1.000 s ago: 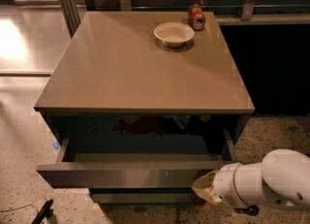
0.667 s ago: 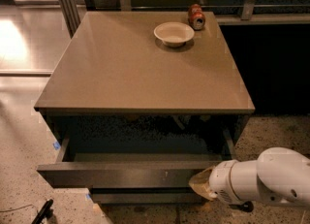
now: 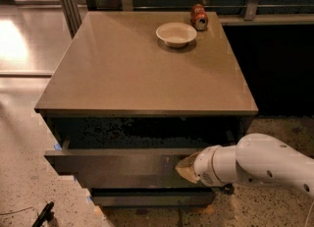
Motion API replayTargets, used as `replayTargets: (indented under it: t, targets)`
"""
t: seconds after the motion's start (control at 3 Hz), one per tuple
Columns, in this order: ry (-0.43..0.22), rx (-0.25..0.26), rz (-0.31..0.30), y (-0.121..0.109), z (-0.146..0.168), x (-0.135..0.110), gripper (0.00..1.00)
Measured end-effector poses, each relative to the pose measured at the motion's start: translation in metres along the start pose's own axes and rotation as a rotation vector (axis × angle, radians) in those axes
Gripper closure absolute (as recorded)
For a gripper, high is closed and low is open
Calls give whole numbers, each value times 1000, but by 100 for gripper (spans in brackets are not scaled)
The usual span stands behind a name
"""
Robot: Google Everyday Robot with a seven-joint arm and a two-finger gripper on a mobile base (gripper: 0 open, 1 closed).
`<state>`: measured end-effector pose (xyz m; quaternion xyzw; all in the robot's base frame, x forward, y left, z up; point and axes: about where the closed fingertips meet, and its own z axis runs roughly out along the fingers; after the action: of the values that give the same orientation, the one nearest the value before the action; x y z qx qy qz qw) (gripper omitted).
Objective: Close top drawer
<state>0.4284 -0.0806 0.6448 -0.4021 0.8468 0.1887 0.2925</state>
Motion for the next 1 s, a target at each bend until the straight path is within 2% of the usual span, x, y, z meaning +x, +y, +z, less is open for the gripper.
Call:
replayTargets:
  t: [0.33,1.0]
  targets:
    - [0,0,0,0,0,0,100]
    - [-74,24,-42,-7,12,-17,100]
